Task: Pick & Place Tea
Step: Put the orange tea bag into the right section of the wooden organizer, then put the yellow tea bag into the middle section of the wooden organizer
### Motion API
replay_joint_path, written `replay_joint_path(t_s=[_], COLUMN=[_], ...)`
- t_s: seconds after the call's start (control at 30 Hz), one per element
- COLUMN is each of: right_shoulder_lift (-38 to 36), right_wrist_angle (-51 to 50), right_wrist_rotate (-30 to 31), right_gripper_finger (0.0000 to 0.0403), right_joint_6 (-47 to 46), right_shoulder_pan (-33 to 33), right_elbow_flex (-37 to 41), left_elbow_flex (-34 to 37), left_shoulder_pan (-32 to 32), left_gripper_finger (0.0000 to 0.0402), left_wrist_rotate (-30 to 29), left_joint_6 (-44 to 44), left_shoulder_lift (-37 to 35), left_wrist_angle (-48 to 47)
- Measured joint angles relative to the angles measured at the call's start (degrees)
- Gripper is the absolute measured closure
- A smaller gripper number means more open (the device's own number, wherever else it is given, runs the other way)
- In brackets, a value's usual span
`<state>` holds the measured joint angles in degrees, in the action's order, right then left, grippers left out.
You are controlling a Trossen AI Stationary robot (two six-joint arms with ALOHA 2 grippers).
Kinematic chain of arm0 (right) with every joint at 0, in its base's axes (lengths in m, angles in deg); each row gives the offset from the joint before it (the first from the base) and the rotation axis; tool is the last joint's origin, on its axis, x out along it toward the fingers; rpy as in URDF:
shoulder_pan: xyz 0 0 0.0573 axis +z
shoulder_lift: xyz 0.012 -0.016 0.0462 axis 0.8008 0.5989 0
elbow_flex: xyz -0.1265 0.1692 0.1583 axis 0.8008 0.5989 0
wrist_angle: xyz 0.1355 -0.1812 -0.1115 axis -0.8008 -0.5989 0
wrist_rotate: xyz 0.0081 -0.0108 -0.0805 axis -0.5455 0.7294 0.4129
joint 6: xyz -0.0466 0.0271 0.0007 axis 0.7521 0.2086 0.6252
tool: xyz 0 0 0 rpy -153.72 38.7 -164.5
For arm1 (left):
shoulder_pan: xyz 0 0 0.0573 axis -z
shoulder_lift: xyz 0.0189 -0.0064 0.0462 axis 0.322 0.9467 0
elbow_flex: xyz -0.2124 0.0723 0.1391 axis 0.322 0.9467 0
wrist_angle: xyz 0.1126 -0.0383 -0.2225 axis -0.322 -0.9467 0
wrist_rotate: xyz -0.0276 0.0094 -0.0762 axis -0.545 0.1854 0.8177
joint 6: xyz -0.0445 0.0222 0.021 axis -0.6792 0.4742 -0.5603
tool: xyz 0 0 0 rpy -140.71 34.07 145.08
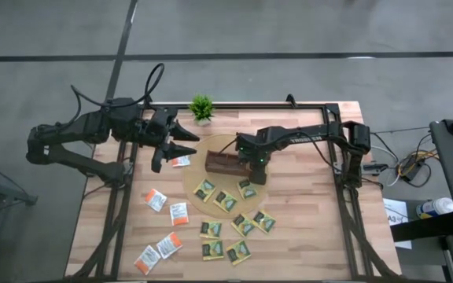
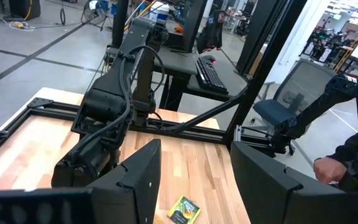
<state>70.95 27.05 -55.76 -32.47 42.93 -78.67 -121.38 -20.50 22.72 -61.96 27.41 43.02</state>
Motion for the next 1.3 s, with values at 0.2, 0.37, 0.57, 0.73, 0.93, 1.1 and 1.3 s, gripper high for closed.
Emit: replay_joint_path(t_s=[0.2, 0.37, 0.57, 0.73, 0.93, 1.1, 1.3], right_shoulder_lift=[-0.3, -1.3, -1.8, -5.5, -14.8, -21.2, -22.7], right_wrist_angle=[-0.8, -1.6, -5.4, -10.1, -9.9, -8.2, -7.4], right_wrist_rotate=[-0.4, -4.3, -4.0, -3.8, -0.6, 3.1, 7.2], right_gripper_finger=[0.0395, 0.0395, 0.0395, 0.0395, 0.0394, 0.0394, 0.0394], right_joint_6=[-0.8, -0.9, -0.8, -0.7, -4.5, -10.5, -17.3], right_shoulder_pan=[0.0, 0.0, 0.2, 0.9, 3.6, 7.2, 13.6], right_elbow_flex=[-1.0, -3.5, -5.1, -5.5, -4.1, -3.4, -3.0], left_elbow_flex=[0.0, 0.0, 0.0, 0.0, 0.0, 0.0, 0.0], left_shoulder_pan=[0.0, 0.0, 0.0, 0.0, 0.0, 0.0, 0.0], left_gripper_finger=[0.0213, 0.0213, 0.0213, 0.0213, 0.0213, 0.0213, 0.0213], left_wrist_rotate=[0.0, 0.0, 0.0, 0.0, 0.0, 0.0, 0.0], left_joint_6=[0.0, 0.0, -0.1, -0.1, -0.1, -0.1, -0.1], left_shoulder_lift=[0.0, -0.2, -0.4, -0.7, -0.8, -1.0, -1.0], left_wrist_angle=[0.0, 0.0, 0.0, 0.0, -0.5, -0.6, -1.1])
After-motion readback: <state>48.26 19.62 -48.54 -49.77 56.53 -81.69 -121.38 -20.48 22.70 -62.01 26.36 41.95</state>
